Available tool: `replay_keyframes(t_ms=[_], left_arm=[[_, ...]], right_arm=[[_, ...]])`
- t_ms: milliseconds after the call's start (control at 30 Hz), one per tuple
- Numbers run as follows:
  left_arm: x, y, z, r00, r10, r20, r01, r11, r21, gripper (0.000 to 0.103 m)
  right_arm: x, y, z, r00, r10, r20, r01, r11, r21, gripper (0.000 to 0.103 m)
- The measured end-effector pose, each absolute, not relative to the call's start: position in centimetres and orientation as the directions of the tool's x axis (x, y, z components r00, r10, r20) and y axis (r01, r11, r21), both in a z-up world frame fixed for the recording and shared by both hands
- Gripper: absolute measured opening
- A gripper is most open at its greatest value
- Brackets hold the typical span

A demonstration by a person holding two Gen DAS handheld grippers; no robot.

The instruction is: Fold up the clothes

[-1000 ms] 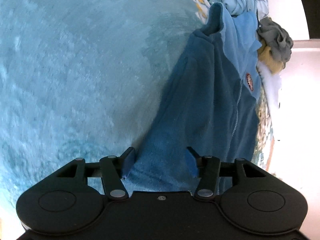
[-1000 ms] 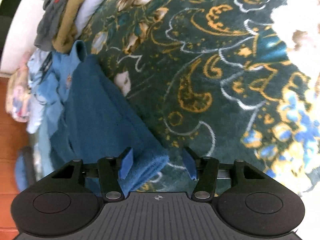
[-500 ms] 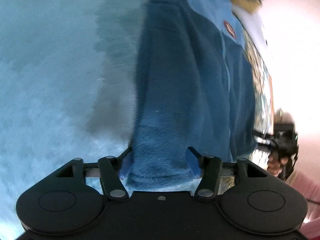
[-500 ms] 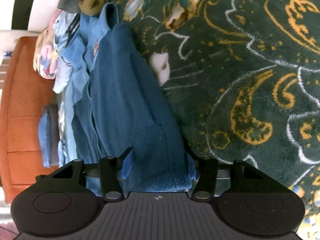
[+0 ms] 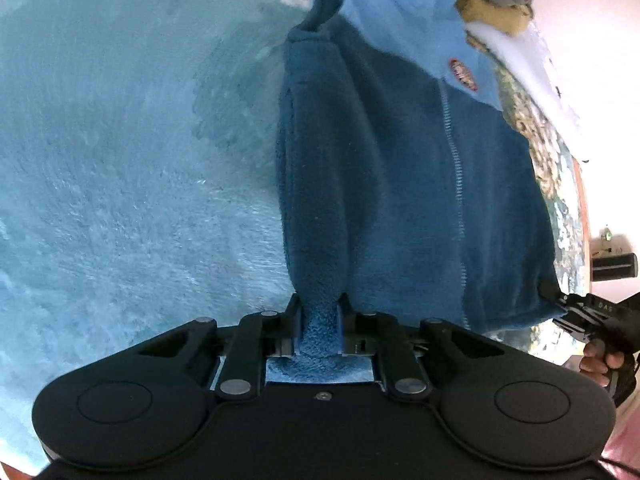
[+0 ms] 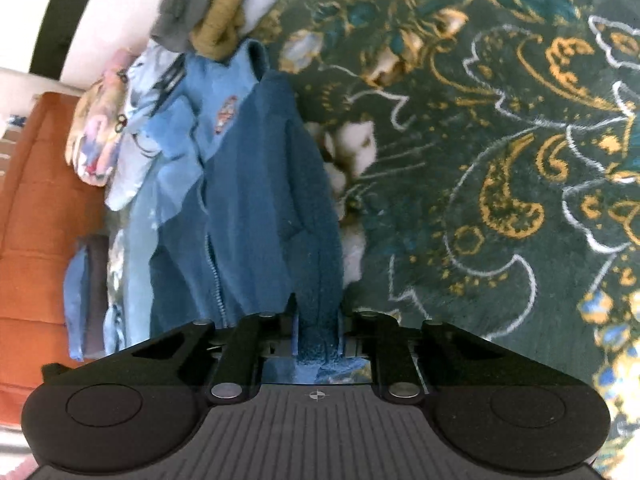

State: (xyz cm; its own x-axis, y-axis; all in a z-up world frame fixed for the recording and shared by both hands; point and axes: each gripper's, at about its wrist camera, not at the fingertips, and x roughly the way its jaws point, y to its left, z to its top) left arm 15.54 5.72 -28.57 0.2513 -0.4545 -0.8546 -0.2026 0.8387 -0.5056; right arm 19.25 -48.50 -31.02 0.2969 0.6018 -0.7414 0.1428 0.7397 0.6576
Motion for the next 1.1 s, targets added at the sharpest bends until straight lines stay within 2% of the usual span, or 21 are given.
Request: replay_keyframes(t_ms=[200, 467, 533, 600, 633, 667, 700, 867, 1100], left_arm=[[12.9, 6.4, -27.3, 0.22, -0.459, -0.861, -0.197, 0.843, -0.5, 0.012], [11.3, 7.4, -30.3, 0.197, -0.429, -0.882, -0.25, 0.848, -0.468, 0.014], [11.5, 7.4, -30.4, 0.195, -0.428, -0.882, -0.241, 0.851, -0.466, 0.016], [11.4, 7.6, -29.2, 0.207, -0.431, -0.878, -0.207, 0.858, -0.47, 0.02], [11.2, 7.9, -28.3, 0.215, -0.433, -0.875, -0.191, 0.86, -0.473, 0.027], [11.1, 8.4, -27.4, 0.227, -0.432, -0.873, -0.179, 0.862, -0.474, 0.031], [11.2, 8.9, -26.3, 0.247, -0.426, -0.87, -0.17, 0.865, -0.472, 0.035], [13.3, 11.0, -20.8, 0.373, -0.381, -0.846, -0.13, 0.881, -0.454, 0.047], [26.3, 6.5, -18.7, 0.473, -0.348, -0.81, 0.051, 0.928, -0.369, 0.056]], right_arm=[[15.8, -48.2, -29.7, 0.288, 0.59, -0.754, 0.143, 0.752, 0.643, 0.013], [13.4, -48.5, -32.5, 0.257, 0.541, -0.801, 0.249, 0.764, 0.596, 0.013], [13.7, -47.8, -32.5, 0.237, 0.533, -0.812, 0.233, 0.781, 0.58, 0.017], [14.0, -47.4, -31.5, 0.229, 0.511, -0.828, 0.203, 0.807, 0.554, 0.026], [14.1, -47.3, -30.6, 0.237, 0.508, -0.828, 0.183, 0.814, 0.552, 0.031], [14.2, -47.2, -29.6, 0.25, 0.499, -0.83, 0.167, 0.822, 0.544, 0.045], [14.4, -47.2, -28.5, 0.267, 0.485, -0.832, 0.144, 0.834, 0.533, 0.048], [17.3, -47.0, -23.8, 0.362, 0.429, -0.828, 0.024, 0.883, 0.468, 0.051], [28.2, -42.2, -23.7, 0.342, 0.498, -0.797, -0.194, 0.867, 0.459, 0.051]])
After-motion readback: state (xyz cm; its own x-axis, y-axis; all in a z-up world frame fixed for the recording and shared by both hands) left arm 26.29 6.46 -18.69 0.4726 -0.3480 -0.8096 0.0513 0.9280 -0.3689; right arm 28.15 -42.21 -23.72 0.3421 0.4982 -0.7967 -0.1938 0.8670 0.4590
